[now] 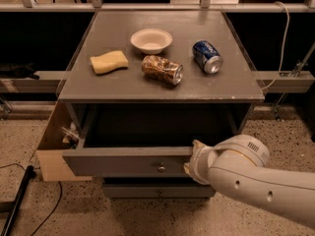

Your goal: Open top drawer

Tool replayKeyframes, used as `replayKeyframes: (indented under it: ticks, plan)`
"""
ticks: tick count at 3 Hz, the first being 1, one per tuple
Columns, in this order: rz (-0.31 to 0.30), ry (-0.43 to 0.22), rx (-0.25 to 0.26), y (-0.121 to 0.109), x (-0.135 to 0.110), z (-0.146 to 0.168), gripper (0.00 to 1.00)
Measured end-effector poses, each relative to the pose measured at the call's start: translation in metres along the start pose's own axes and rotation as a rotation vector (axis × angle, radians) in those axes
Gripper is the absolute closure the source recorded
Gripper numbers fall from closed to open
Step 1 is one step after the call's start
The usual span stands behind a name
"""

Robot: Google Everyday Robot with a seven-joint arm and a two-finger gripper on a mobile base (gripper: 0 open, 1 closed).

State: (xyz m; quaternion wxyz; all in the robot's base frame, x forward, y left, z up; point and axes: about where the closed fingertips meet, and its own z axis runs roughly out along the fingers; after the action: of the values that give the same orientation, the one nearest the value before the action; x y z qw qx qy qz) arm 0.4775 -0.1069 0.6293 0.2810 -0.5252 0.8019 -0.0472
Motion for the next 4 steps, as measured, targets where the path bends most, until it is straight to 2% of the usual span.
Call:
replayKeyframes:
  ticks: [2,3,4]
  plan:
    - [0.002,-0.01,0.003,0.001,-0.0021,-0.0071,1.0]
    - [0.002,-0.01,0.003,0.001,-0.0021,-0.0071,0.84]
    - [0.002,-0.01,0.003,0.001,-0.0021,-0.0071,0.62]
